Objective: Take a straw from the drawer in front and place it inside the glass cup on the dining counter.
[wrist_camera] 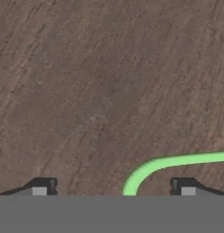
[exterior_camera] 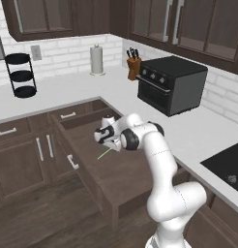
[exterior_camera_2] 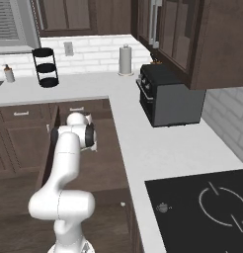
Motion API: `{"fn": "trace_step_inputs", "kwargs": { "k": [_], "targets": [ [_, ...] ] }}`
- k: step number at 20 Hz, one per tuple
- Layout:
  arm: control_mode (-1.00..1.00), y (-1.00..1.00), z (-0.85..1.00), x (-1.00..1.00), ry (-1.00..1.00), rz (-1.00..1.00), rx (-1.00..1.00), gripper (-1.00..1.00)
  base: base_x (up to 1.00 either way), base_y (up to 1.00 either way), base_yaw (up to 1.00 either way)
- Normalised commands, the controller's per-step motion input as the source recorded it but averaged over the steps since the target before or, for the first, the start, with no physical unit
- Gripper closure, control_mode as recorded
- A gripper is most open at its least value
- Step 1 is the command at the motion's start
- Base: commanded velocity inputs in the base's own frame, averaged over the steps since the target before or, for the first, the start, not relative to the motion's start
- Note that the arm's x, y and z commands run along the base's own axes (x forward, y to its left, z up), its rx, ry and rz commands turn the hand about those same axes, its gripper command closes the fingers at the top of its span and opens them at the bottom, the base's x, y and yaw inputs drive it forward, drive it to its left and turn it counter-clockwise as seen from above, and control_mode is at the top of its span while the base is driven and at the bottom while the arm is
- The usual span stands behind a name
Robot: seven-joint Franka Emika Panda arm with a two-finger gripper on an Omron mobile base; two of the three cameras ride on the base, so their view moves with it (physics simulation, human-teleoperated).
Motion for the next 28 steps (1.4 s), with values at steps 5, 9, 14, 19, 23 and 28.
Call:
{"fn": "trace_step_inputs", "kwargs": {
  "k": [5, 9, 14, 19, 23, 28],
  "targets": [
    [-1.0, 0.0, -0.5, -0.4, 0.0, -0.02, 0.0, 1.0, 0.0, 0.0, 0.0],
    [-1.0, -0.01, -0.41, -0.34, 0.0, -0.02, 0.01, 1.0, 0.0, 0.0, 0.0],
    [-1.0, -0.02, -0.31, -0.25, -0.05, -0.01, 0.02, 1.0, 0.0, 0.0, 0.0],
    [-1.0, -0.02, -0.08, -0.09, -0.04, -0.01, 0.0, 1.0, 0.0, 0.0, 0.0],
    [-1.0, -0.12, 0.03, -0.12, -0.03, -0.02, 0.0, 1.0, 0.0, 0.0, 0.0],
    [-1.0, -0.22, 0.5, -0.24, -0.07, -0.01, 0.01, 1.0, 0.0, 0.0, 0.0]
  ]
}}
